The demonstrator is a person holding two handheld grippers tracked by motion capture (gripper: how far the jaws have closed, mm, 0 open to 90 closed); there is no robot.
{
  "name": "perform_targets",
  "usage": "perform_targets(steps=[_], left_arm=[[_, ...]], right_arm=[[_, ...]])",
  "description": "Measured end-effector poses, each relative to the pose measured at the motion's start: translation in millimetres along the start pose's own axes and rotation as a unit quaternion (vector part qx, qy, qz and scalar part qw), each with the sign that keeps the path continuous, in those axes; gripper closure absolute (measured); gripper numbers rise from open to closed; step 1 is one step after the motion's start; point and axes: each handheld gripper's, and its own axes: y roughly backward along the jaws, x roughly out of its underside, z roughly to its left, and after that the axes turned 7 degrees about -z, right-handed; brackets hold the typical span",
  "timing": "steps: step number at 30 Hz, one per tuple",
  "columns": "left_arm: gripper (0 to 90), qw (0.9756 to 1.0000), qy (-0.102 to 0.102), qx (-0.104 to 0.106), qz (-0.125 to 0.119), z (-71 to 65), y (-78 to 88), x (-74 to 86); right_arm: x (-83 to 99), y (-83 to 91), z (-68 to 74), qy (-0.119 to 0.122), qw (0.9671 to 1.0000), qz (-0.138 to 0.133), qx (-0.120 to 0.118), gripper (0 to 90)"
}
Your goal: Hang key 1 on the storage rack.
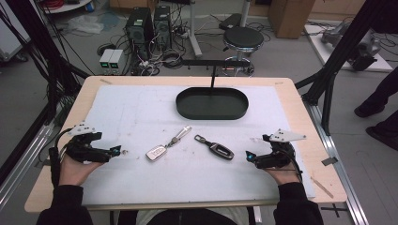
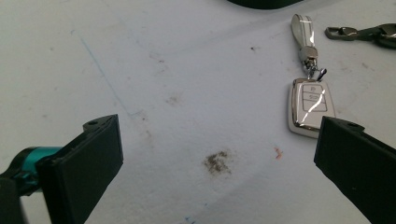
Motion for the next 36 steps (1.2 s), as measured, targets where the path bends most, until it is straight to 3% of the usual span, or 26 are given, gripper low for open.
perform_targets(steps=[5, 7, 15, 17, 18, 22, 28, 30, 32, 36], left_arm=[[1.7, 0.9998, -0.014, 0.011, 0.001, -5.6, -7.6, -8.9], [1.7, 0.9993, -0.035, 0.009, 0.002, -10.2, -12.4, -14.0], [1.7, 0.9983, -0.048, 0.023, 0.023, -15.6, -26.6, -22.0], [1.7, 0.9977, -0.048, 0.042, 0.024, -19.9, -33.5, -24.9], [1.7, 0.9977, -0.048, 0.042, 0.024, -19.9, -33.5, -24.9], [1.7, 0.9958, -0.058, 0.052, 0.047, -26.1, -50.4, -28.1], [1.7, 0.9951, -0.060, 0.062, 0.050, -34.5, -65.0, -35.5], [1.7, 0.9932, -0.063, 0.075, 0.062, -38.2, -74.4, -37.6], [1.7, 0.9897, -0.077, 0.082, 0.089, -42.8, -83.8, -40.6], [1.7, 0.9873, -0.087, 0.089, 0.099, -51.6, -95.4, -46.4]], right_arm=[[0.1, 2.1, -0.5, -0.002, 1.0000, -0.004, 0.004, 0.7], [0.6, 2.4, -1.3, 0.000, 1.0000, -0.003, 0.006, 0.8], [0.6, 2.8, -2.2, -0.005, 1.0000, -0.003, 0.007, 0.8], [0.6, 2.2, -2.3, -0.002, 1.0000, -0.002, 0.007, 0.8], [0.6, 2.0, -2.0, -0.003, 1.0000, -0.002, 0.007, 0.8], [0.2, 1.4, -1.8, -0.003, 1.0000, -0.002, 0.005, 0.8], [-0.3, -0.9, -2.1, -0.004, 1.0000, -0.001, 0.002, 0.8], [-0.5, -2.4, -2.9, 0.000, 1.0000, -0.001, 0.001, 0.8], [-0.7, -2.6, -2.4, -0.001, 1.0000, 0.000, 0.001, 0.8], [-0.9, -3.1, -1.1, 0.001, 1.0000, 0.000, 0.000, 0.8]])
